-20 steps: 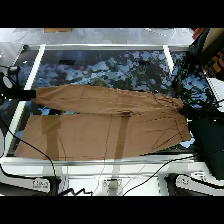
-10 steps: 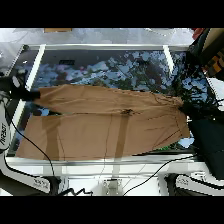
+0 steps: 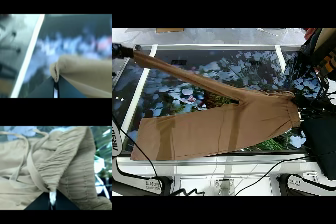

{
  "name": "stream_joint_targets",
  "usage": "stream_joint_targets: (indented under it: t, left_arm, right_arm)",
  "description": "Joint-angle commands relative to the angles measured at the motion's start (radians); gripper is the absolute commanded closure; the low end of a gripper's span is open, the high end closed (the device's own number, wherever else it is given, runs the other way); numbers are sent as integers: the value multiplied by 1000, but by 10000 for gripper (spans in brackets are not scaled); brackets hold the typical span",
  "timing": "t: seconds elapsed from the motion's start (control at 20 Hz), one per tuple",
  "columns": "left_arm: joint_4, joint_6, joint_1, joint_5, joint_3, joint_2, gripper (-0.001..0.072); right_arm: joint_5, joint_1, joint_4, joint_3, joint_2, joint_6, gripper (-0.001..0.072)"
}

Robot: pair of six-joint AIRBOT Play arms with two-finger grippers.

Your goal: Fold the clothes and pants, and hang the long-sleeved shirts on hangers.

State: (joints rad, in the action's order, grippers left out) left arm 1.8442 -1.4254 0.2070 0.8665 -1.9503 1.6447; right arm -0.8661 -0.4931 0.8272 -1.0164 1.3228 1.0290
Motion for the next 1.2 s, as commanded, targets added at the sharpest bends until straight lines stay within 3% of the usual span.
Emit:
stream_joint_targets:
  t: [0.0, 0.3, 0.5, 0.85, 0.9, 1.05, 1.1, 1.15]
  left_arm:
    - [14, -1, 21, 186, 155, 4, 694]
    - [15, -5, 26, 204, 519, 35, 694]
    - [37, -134, 34, 193, 537, 60, 694]
    - [44, -135, 40, 185, 537, 60, 693]
    - [44, -135, 40, 180, 537, 60, 693]
    - [36, -135, 40, 163, 537, 61, 693]
    - [32, -135, 36, 158, 537, 61, 693]
    - [32, -135, 34, 151, 537, 63, 692]
  right_arm:
    - [-39, 3, 20, -6, -1, 0, 683]
    - [-38, 3, 33, -5, 4, 0, 682]
    - [-32, 3, 68, -5, 4, 0, 683]
    - [88, 3, 119, -5, 12, 3, 682]
    - [116, 3, 175, -4, 23, 17, 682]
    - [117, 3, 334, -3, 93, 214, 682]
    - [103, 3, 329, -3, 127, 237, 666]
    - [93, 4, 312, -3, 154, 238, 483]
